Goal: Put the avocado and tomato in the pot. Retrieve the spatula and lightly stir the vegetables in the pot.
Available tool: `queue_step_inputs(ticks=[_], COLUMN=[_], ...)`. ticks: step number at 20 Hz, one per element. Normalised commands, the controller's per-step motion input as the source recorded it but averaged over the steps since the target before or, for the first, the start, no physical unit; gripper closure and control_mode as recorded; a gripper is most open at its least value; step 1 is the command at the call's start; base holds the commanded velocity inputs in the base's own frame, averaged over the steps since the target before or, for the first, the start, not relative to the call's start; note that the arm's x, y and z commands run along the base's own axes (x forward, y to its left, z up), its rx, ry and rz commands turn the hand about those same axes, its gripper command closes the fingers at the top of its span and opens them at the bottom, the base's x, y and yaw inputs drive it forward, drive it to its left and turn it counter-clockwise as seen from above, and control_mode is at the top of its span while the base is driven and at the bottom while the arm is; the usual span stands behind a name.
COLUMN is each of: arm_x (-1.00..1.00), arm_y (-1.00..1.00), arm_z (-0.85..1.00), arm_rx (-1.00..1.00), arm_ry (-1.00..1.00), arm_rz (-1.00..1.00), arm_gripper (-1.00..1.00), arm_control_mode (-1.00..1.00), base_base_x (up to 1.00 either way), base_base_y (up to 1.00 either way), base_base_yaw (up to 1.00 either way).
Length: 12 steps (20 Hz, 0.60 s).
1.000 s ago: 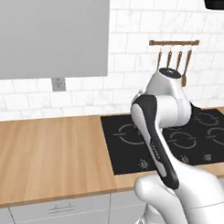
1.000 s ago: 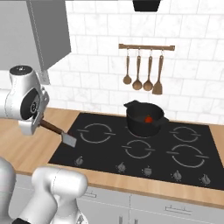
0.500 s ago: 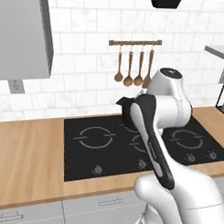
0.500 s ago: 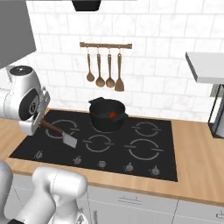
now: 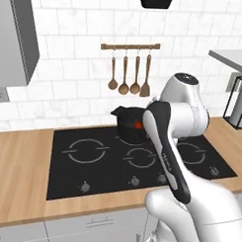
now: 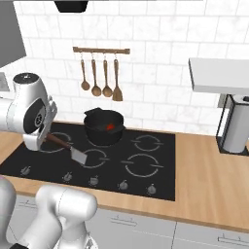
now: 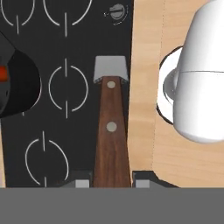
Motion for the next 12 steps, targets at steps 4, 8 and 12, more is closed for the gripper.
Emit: queue_step_inputs(ticks=[4, 8, 12], arm_x=[0.42, 0.33, 0.83], arm_y=[-0.05, -0.21, -0.29], arm_z=[0.17, 0.93, 0.84], arm_rx=[0.01, 0.17, 0.26], arm_ry=[0.00, -0.06, -0.03], arm_rz=[-0.04, -0.02, 0.00], arm_gripper=[1.00, 1.00, 1.00], arm_control_mode=[-1.00, -1.00, -1.00], base_base_x=[0.50, 0.00, 0.00], base_base_y=[-0.12, 0.00, 0.00], base_base_yaw=[-0.01, 0.00, 0.00])
